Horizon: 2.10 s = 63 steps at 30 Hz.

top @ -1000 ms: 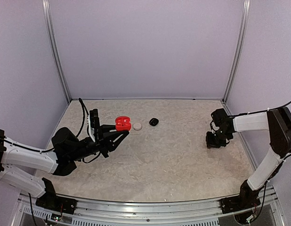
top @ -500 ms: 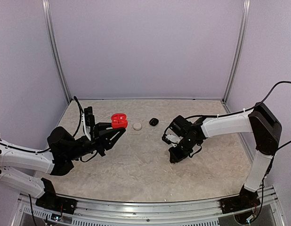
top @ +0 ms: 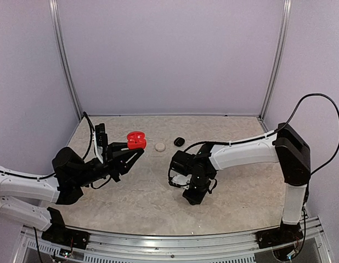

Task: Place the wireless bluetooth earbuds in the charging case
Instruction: Move the right earbud to the center of the board, then pick up the right earbud from the center of the board.

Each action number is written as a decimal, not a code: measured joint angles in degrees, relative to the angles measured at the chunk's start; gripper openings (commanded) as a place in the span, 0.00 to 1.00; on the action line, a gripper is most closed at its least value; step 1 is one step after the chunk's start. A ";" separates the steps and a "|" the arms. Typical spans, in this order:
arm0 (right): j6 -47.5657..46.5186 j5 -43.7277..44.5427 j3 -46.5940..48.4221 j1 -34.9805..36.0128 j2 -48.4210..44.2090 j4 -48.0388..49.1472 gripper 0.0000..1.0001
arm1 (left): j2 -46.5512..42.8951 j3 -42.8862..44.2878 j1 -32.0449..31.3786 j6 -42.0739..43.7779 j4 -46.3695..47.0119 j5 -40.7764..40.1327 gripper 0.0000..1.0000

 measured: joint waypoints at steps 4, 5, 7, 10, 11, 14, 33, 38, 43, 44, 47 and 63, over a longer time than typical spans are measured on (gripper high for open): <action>-0.48 1.33 2.82 0.61 1.77 -3.37 0.33 | -0.35 -0.02 0.00 0.02 -0.61 -0.07 0.00; -0.57 1.38 3.39 0.61 2.14 -4.04 0.33 | -0.42 -0.02 0.00 0.04 -0.72 -0.07 0.00; -0.74 1.62 4.37 0.61 2.78 -5.31 0.33 | -0.48 -0.02 -0.02 0.07 -0.94 -0.07 0.00; -1.03 2.05 5.79 0.61 3.72 -7.32 0.33 | -0.50 -0.02 -0.07 0.11 -1.44 -0.07 0.00; -1.11 2.27 6.36 0.61 4.13 -8.00 0.32 | -0.50 -0.02 -0.07 0.11 -1.55 -0.07 0.00; -1.22 2.80 8.07 0.61 5.27 -9.81 0.33 | -0.63 -0.02 -0.07 0.13 -1.62 -0.07 0.00; -2.67 4.52 12.72 0.61 8.37 -14.34 0.22 | -0.81 -0.02 -0.33 0.35 -1.64 -0.07 0.00; -2.80 4.28 13.11 0.61 8.57 -14.51 0.16 | -0.81 -0.02 -0.31 0.35 -1.64 -0.07 0.00; -2.73 4.98 13.09 0.61 8.09 -13.31 0.10 | -1.01 -0.09 -0.31 0.28 -1.62 -0.26 0.00; -2.71 5.38 13.07 0.61 7.58 -12.63 0.08 | -1.07 -0.13 -0.31 0.20 -1.62 -0.26 0.00; -2.64 6.82 11.76 0.61 3.74 -9.18 0.07 | -1.29 -0.31 -0.13 -0.33 -1.55 -0.26 0.00; -9.53 7.06 -1.97 0.66 -33.86 24.17 0.04 | -1.99 -0.15 2.64 -3.96 -1.40 -0.50 0.00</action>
